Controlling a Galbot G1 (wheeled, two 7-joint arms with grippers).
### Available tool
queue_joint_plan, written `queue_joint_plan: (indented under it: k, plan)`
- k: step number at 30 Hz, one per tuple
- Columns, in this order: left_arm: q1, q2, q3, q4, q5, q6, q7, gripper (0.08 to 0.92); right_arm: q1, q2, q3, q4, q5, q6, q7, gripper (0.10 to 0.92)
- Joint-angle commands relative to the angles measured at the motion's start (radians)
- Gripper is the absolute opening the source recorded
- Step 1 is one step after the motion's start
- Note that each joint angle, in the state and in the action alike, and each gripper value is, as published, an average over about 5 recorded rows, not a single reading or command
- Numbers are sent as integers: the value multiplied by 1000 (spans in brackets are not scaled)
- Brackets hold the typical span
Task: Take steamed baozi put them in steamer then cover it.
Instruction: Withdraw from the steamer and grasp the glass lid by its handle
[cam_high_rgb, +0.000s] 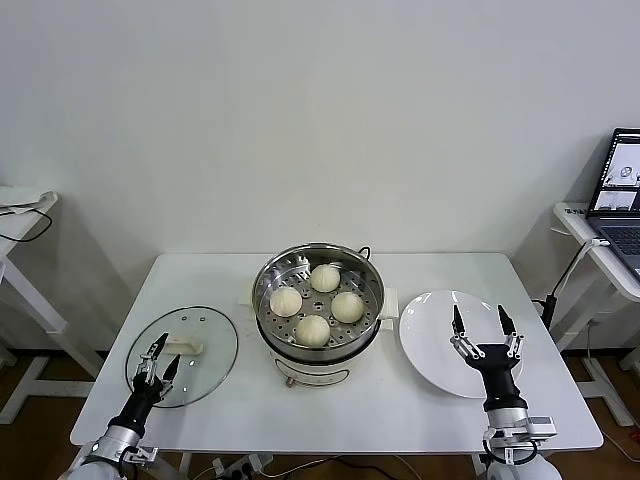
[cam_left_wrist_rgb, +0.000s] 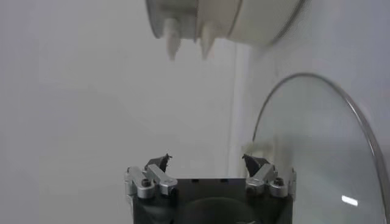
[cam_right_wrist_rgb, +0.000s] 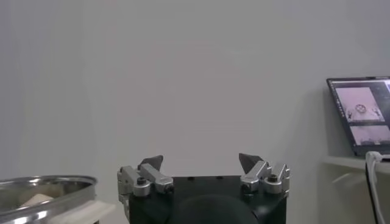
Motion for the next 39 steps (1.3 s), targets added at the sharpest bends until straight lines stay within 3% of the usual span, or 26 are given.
queue_joint_plan:
  k: [1,39]
  plan:
    - [-58,8,0,66,92,19,-27,823,1,8,2,-8,-5,6,0,823]
    - [-231,-9,44,212,126,85,-14,823,0,8,-12,-42,-16,13,-15,823]
